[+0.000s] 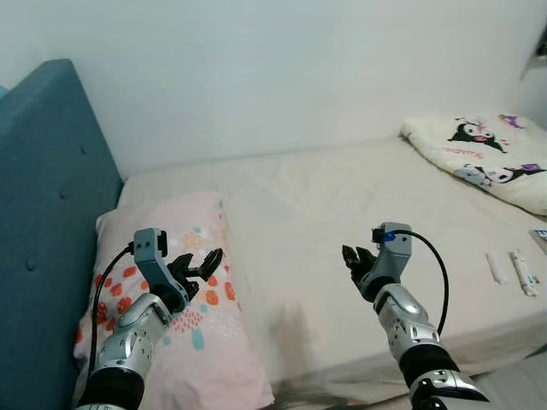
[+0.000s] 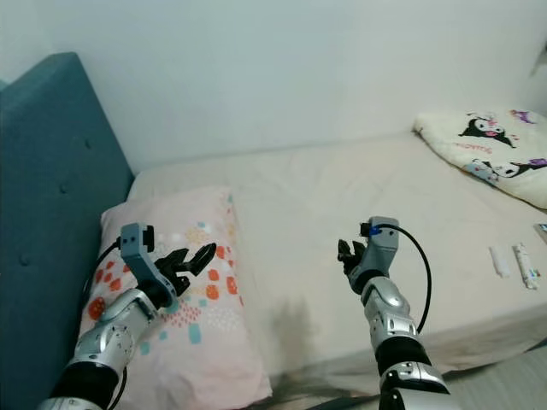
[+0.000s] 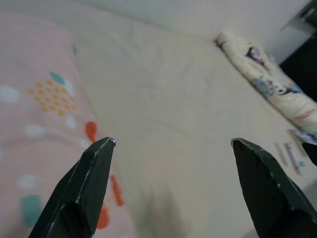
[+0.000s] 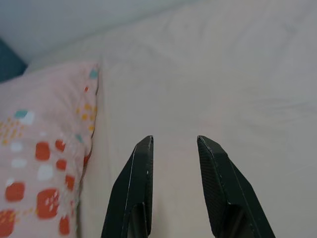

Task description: Clean up the room

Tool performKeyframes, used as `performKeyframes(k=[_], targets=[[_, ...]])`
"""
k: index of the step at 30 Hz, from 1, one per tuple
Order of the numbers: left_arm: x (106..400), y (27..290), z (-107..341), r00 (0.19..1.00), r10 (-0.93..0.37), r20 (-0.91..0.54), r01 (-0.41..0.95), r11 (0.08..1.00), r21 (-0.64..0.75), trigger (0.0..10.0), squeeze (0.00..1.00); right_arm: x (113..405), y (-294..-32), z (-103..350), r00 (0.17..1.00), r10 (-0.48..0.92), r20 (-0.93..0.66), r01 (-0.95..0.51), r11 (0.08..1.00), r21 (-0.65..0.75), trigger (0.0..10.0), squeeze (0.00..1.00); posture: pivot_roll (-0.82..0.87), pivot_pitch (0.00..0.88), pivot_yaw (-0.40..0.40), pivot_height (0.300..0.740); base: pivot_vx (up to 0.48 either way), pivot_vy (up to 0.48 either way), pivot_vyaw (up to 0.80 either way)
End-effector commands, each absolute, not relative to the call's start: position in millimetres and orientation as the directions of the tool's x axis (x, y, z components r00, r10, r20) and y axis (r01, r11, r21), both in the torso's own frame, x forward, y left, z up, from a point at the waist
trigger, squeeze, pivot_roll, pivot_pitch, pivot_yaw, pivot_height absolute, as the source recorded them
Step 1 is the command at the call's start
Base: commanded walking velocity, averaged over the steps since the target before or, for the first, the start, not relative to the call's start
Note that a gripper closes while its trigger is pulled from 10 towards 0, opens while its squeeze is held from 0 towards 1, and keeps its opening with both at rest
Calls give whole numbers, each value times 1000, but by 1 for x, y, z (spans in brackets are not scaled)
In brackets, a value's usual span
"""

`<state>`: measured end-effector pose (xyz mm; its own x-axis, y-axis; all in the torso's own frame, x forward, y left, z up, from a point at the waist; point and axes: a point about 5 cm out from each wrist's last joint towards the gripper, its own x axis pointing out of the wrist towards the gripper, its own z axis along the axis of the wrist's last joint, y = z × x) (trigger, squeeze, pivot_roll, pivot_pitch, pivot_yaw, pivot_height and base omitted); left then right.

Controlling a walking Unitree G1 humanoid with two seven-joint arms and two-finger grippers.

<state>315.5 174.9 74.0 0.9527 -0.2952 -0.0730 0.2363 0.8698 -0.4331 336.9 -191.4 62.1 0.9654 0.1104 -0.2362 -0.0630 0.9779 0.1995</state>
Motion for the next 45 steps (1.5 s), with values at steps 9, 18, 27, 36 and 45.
performKeyframes(k=[9, 18, 27, 36, 45], targets=[[283, 196, 23, 945, -213, -249, 121, 932, -341, 10000, 0, 292, -194, 0, 874, 104, -474, -27, 985, 168, 10000, 0, -121, 0, -22, 740, 0, 0, 0], [245, 216, -22, 878, -96, -469, 13, 984, -177, 10000, 0, 251, -199, -38, 764, 76, -640, 0, 993, 118, 10000, 0, -106, 0, -25, 740, 0, 0, 0], [133, 226, -94, 562, 45, -826, -174, 983, -65, 10000, 0, 178, -216, -81, 568, -18, -823, 90, 995, 40, 10000, 0, -95, 0, -29, 740, 0, -427, 0], [114, 227, -101, 486, 62, -872, -171, 985, -26, 10000, 0, 180, -222, -79, 580, -53, -813, 118, 993, 19, 10000, 0, -100, 0, -25, 740, 0, -480, 0], [123, 231, -98, 493, 66, -867, -152, 988, -12, 10000, 0, 203, -222, -67, 646, -62, -760, 137, 990, 36, 10000, 0, -108, 0, -12, 740, 0, -160, 0]])
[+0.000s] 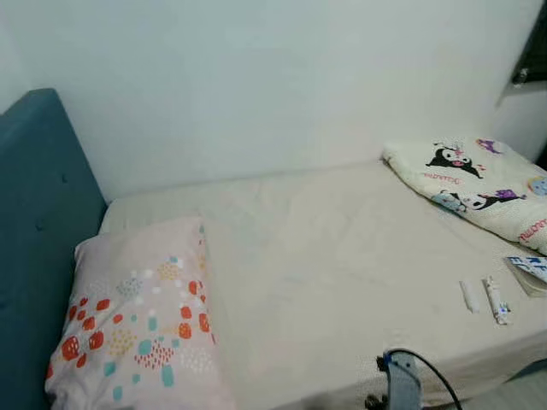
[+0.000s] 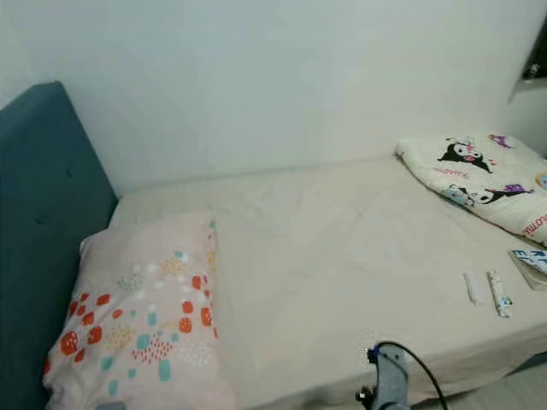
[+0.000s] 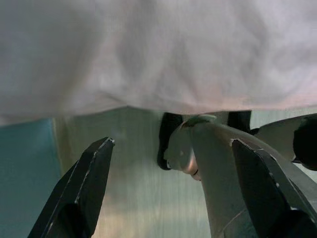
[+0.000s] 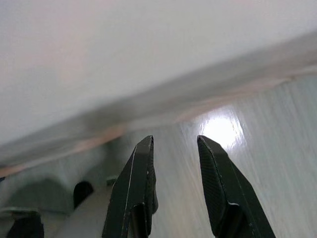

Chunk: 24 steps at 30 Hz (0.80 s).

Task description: Clean up the room

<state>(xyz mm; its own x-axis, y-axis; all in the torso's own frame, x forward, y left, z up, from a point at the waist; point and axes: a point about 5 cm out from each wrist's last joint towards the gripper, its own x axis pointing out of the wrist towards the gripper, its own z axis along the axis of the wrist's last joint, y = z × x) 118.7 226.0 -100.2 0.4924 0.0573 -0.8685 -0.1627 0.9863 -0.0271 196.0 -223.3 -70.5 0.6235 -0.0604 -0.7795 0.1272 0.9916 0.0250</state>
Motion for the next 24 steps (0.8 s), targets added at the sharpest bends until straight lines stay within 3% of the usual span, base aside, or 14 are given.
performKeyframes(k=[1, 16, 24], targets=[[123, 231, -98, 493, 66, -867, -152, 988, -12, 10000, 0, 203, -222, -67, 646, -62, -760, 137, 990, 36, 10000, 0, -108, 0, -12, 740, 0, -480, 0], [125, 230, -98, 490, 59, -870, -128, 992, -5, 10000, 0, 219, -217, -57, 713, -27, -701, 114, 990, 78, 10000, 0, -105, 0, -11, 740, 0, -480, 0], [127, 227, -98, 493, 48, -869, -117, 993, -12, 10000, 0, 223, -213, -55, 728, -8, -686, 129, 984, 126, 10000, 0, -112, 0, -5, 740, 0, -480, 571]])
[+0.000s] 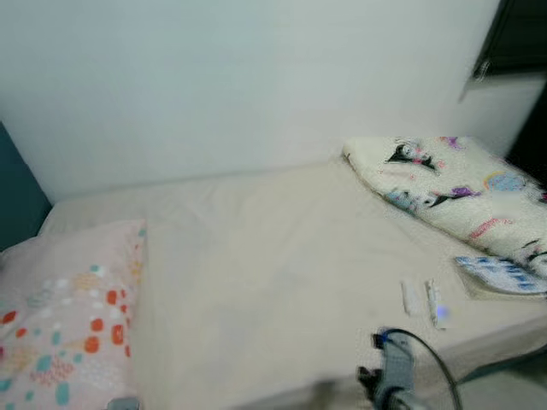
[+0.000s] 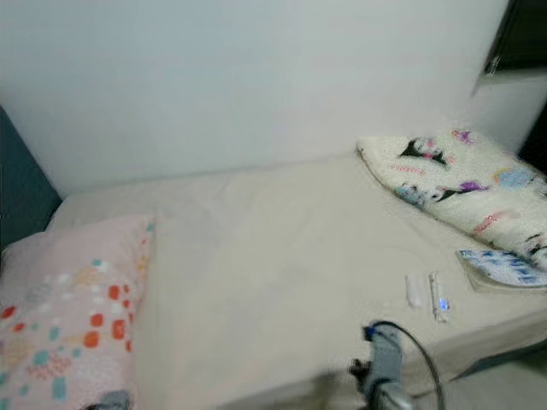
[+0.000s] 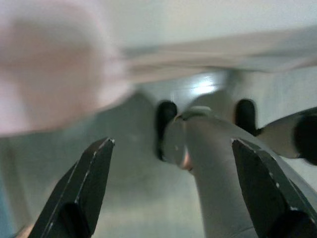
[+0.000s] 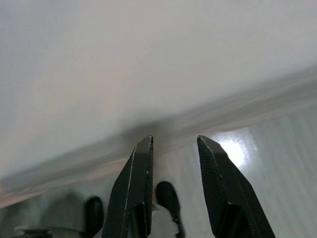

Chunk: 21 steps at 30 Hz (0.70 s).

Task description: Clean up the room

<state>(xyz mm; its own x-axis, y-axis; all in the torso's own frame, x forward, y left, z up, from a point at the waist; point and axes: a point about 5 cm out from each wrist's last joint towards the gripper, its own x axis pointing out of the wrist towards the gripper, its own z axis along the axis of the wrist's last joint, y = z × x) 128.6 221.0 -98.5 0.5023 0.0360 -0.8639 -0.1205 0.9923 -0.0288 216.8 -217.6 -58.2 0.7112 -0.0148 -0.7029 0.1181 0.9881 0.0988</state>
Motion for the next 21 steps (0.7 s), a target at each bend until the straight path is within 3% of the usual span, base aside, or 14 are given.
performKeyframes(k=[1, 21], targets=[[127, 227, -98, 493, 48, -869, -117, 993, -12, 10000, 0, 223, -213, -55, 728, -8, -686, 129, 984, 126, 10000, 0, -112, 0, -5, 740, 0, -480, 0], [128, 224, -98, 490, 44, -870, -116, 993, -15, 10000, 0, 232, -220, -48, 753, -37, -657, 182, 971, 154, 10000, 0, -124, 0, 5, 740, 0, -480, 0]])
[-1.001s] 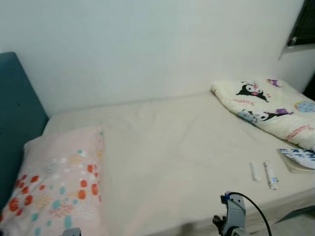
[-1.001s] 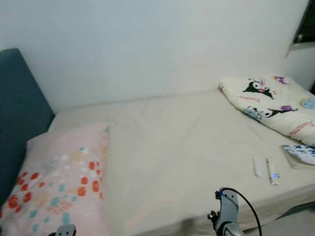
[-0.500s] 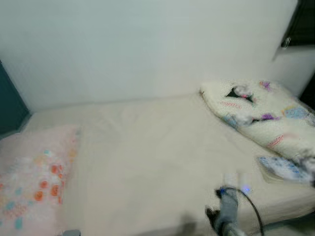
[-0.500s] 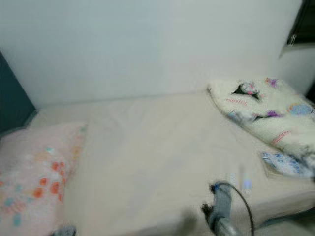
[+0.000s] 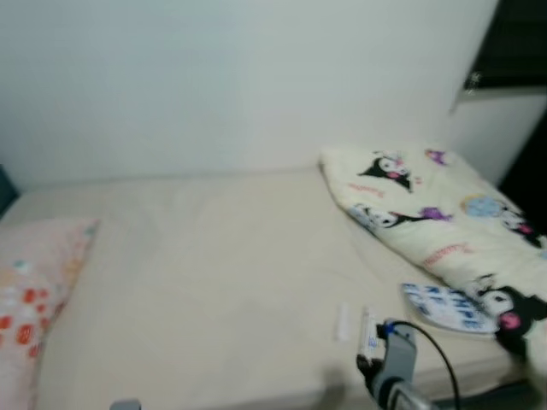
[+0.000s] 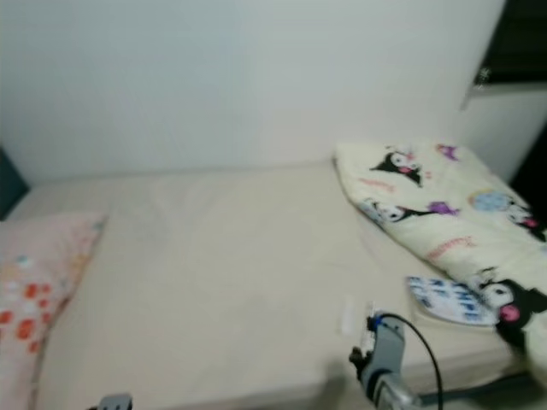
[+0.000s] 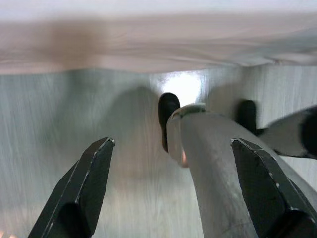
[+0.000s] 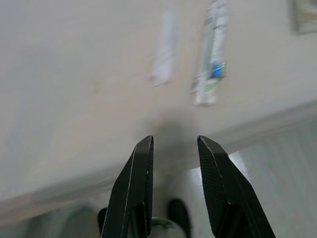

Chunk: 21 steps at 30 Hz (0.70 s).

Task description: Clean up the room

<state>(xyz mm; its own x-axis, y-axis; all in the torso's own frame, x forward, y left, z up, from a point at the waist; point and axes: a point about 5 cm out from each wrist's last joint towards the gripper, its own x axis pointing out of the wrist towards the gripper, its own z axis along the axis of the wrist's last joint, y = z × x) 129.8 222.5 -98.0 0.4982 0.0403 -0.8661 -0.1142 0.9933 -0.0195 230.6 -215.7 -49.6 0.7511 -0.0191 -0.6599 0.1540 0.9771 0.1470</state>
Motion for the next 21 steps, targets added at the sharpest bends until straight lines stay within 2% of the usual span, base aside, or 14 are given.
performKeyframes(k=[1, 12, 21], targets=[[128, 224, -98, 490, 44, -871, -117, 993, -15, 10000, 0, 233, -220, -47, 757, -38, -652, 185, 970, 159, 10000, 0, -124, 0, 5, 740, 0, -480, 0], [129, 225, -98, 485, 60, -872, -118, 993, 2, 10000, 0, 257, -217, -30, 813, -3, -582, 183, 950, 251, 10000, 0, -130, 0, 10, 740, 0, -479, 0], [145, 242, -88, 531, 205, -822, -218, 971, 101, 10000, 0, 282, -205, -10, 864, 86, -495, 99, 937, 335, 10000, 0, -128, 0, 6, 710, 0, 0, 0]])
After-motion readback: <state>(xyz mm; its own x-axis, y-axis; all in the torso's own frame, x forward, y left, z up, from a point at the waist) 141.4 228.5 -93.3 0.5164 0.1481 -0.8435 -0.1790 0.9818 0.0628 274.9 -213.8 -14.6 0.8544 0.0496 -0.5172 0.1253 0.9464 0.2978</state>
